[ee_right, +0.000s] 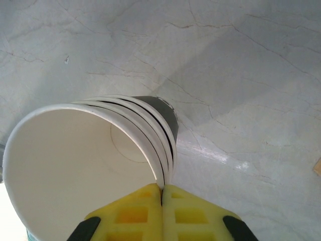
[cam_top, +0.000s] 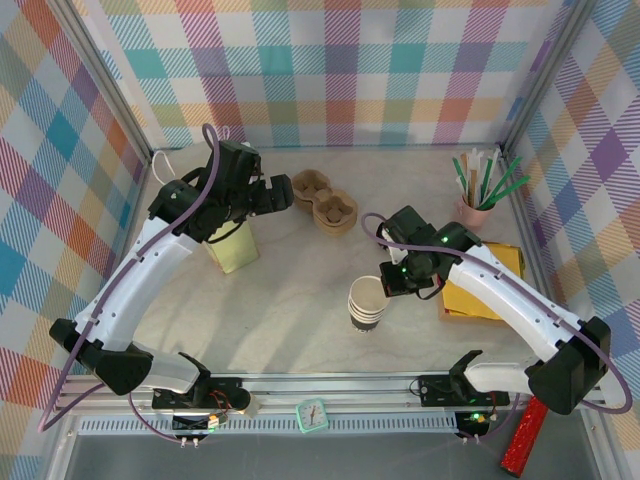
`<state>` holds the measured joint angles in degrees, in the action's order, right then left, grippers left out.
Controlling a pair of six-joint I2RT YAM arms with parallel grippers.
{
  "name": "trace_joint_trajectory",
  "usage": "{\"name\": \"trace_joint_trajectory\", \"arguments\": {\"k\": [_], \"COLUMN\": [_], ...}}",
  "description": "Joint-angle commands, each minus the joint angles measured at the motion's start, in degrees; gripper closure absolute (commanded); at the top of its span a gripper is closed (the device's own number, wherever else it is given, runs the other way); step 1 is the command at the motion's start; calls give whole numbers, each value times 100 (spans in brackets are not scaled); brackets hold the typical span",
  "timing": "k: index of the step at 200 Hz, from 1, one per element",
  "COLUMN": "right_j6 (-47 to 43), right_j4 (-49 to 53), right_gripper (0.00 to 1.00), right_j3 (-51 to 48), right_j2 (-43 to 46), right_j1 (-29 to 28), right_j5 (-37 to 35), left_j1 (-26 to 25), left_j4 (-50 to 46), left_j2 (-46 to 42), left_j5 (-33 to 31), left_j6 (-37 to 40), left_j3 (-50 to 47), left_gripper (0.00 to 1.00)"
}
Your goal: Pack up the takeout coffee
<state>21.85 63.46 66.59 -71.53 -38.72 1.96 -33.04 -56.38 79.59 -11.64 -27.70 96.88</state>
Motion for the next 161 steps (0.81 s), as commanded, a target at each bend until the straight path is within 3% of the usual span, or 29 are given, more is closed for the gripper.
{"name": "trace_joint_trajectory", "arguments": {"k": [1,54,98,161], "right_j6": [21,-82,-107,-350], "right_j4": [35,157,208,-207], "right_gripper": [100,100,100,100], "right_j3": [97,281,107,-136], "right_j2": [-83,-80,23,279], "right_j1": [-48,-47,58,1378], "right_j5": [-10,-170,-846,-591], "left_j1": [-71,-71,-69,-69], "left_j4": [35,53,34,-4], "left_j2": [-128,-93,-84,-17], "left_j5": [-97,-80,-89,-80], "left_j6": [-55,-32,-17,13], "left_j3": [-46,-43,-55,50], "left_gripper": [0,0,0,0]}}
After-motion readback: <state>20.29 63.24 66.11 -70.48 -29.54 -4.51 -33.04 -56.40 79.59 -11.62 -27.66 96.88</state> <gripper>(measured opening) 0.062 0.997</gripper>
